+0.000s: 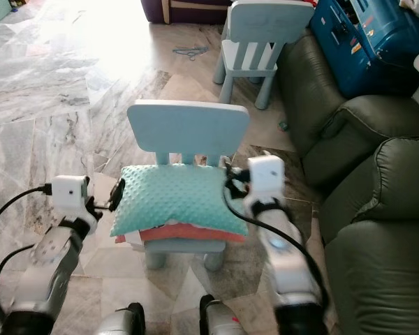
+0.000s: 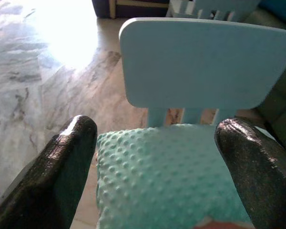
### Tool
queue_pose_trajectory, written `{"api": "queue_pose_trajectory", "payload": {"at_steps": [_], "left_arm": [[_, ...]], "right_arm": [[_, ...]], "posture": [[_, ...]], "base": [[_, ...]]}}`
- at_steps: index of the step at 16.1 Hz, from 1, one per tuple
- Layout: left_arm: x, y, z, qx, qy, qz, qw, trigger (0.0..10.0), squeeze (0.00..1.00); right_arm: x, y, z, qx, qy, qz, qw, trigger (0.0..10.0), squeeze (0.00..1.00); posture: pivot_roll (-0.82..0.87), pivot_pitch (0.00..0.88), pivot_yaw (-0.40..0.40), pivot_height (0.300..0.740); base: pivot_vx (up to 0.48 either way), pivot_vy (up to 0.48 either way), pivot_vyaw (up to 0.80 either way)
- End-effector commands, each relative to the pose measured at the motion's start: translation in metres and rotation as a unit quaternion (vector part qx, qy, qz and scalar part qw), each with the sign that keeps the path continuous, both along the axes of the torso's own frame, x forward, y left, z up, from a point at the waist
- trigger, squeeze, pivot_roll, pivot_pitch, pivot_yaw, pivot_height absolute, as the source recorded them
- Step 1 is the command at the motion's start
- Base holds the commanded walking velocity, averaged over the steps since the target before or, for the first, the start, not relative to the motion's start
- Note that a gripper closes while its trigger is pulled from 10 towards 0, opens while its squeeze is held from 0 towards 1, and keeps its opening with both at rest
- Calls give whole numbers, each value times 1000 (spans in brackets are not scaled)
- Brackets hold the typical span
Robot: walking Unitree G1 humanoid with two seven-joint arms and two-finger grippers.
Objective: Move the pillow to the sofa
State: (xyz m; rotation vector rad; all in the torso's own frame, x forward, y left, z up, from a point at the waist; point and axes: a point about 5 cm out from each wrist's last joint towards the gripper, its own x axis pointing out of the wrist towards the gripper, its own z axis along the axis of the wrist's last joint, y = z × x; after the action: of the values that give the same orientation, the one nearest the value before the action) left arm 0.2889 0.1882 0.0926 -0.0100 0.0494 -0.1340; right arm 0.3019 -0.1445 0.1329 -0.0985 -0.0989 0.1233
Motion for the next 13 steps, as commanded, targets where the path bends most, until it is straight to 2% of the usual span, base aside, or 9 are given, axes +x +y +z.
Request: {"api": "queue_pose_trajectory", "payload": {"at_steps": [1,2,4,6,8,10,13], "left_arm": [[-7,2,-3,10,6,-6,1000,10000,0],[-21,8,-3,24,3,-7,1000,10000,0],[-39,13,-6,40,7,-15,999,10000,0],[-48,19,-12,45,21,-9,999,10000,0],[-47,21,-14,35,26,6,999,10000,0],[-40,13,-9,26,20,3,999,10000,0],[-36,12,-6,24,14,3,1000,10000,0]], "right_arm": [[-4,-8,-1,3,4,-8,1000,10000,0],[-14,-20,-6,-4,15,-18,1000,10000,0],[-27,-32,-13,-13,30,-28,999,10000,0],[-37,-37,-20,-17,45,-30,998,10000,0],[-39,-38,-21,-14,49,-32,998,10000,0],[-33,-31,-14,-14,38,-24,999,10000,0],[-28,-30,-10,-7,33,-22,999,10000,0]], "posture": [[-21,243,-43,740],[-15,242,-40,740],[-12,237,-38,740],[-8,232,-37,740],[-11,227,-38,740],[-11,220,-41,740],[-10,221,-42,740]], "base": [[0,0,0],[0,0,0],[0,0,0],[0,0,0],[0,0,0],[0,0,0],[0,0,0]]}}
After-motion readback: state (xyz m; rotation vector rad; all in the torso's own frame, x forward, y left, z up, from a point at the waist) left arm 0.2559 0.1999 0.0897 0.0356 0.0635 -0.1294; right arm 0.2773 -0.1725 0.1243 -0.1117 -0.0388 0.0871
